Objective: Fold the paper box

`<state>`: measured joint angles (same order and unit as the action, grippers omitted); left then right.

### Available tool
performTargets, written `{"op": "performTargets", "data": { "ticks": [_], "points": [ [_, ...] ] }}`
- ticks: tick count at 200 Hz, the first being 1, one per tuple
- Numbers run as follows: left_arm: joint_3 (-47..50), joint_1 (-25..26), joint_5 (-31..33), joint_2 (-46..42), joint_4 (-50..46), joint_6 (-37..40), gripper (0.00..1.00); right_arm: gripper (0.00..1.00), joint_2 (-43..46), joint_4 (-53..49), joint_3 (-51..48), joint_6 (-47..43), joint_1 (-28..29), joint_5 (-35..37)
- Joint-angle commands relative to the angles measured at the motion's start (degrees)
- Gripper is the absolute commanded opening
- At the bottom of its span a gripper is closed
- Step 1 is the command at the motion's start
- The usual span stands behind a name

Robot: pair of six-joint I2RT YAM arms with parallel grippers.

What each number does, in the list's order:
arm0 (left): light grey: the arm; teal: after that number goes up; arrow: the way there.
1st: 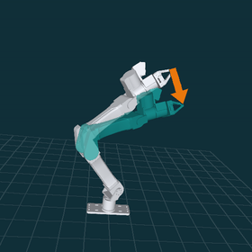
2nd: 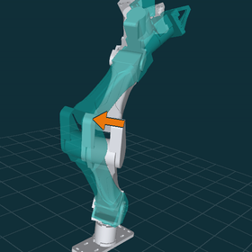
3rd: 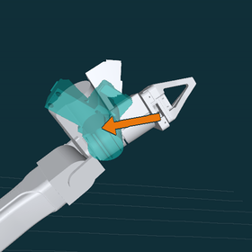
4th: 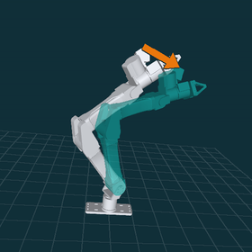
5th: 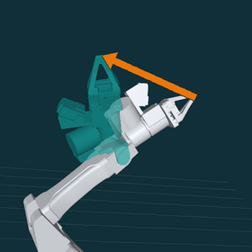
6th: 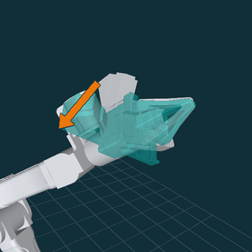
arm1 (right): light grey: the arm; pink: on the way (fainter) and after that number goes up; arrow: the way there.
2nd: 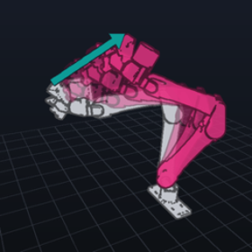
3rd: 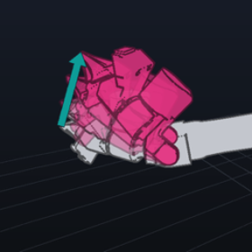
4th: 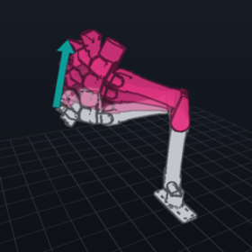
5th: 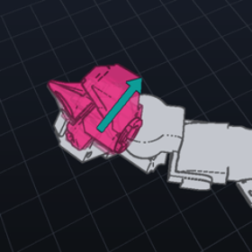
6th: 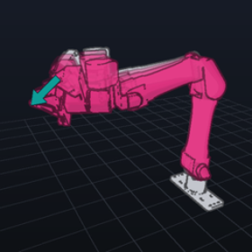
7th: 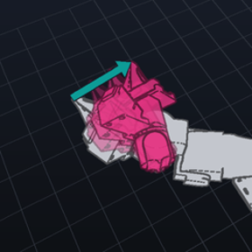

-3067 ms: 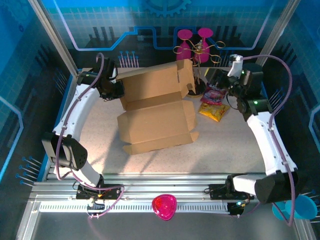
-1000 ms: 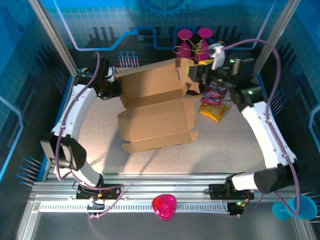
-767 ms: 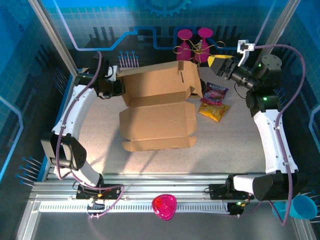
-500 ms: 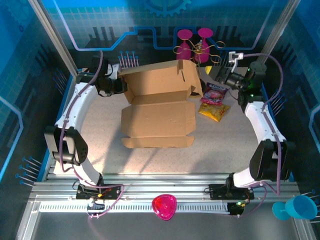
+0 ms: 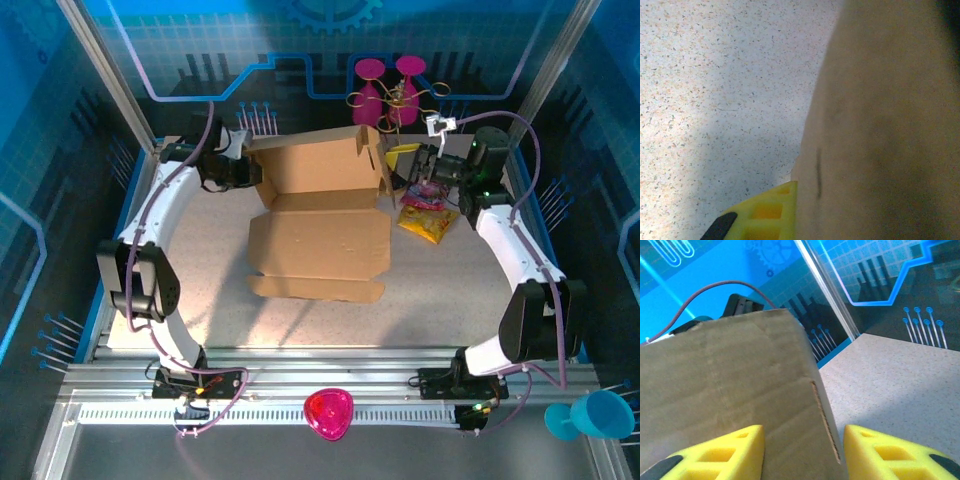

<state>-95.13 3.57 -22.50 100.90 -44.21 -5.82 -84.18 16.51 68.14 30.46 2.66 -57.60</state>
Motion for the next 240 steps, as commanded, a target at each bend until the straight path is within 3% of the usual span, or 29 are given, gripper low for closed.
{"op": "performTargets", "data": {
  "ticks": [1,31,60,162,202,240],
  "points": [
    [-2.16,-0.41,-2.71,0.69,0.17,-0.23,0.0,0.46,-0.68,-0.71,3.09,-2.91,1.44,-1.36],
    [-2.16,-0.32,-2.63,0.35,-0.19,-0.71,0.0,0.47,0.09,-9.88,5.21,-9.36,3.89,0.94],
    [-1.84,-0.17,-2.63,-0.63,-0.29,-0.89,0.0,0.52,1.03,-20.86,7.69,-18.98,5.89,8.09],
    [-1.97,0.82,-2.19,-3.15,-1.42,-0.87,0.0,0.63,0.91,-30.54,12.8,-31.45,11.74,24.07],
    [-1.9,1.0,-1.5,-3.61,-2.05,-0.72,0.0,0.68,0.5,-31.46,14.46,-32.27,12.85,23.83],
    [-1.89,1.08,-0.45,-3.87,-2.54,-1.09,0.0,0.67,1.01,-33.67,15.29,-32.87,13.99,22.05]
  ]
}}
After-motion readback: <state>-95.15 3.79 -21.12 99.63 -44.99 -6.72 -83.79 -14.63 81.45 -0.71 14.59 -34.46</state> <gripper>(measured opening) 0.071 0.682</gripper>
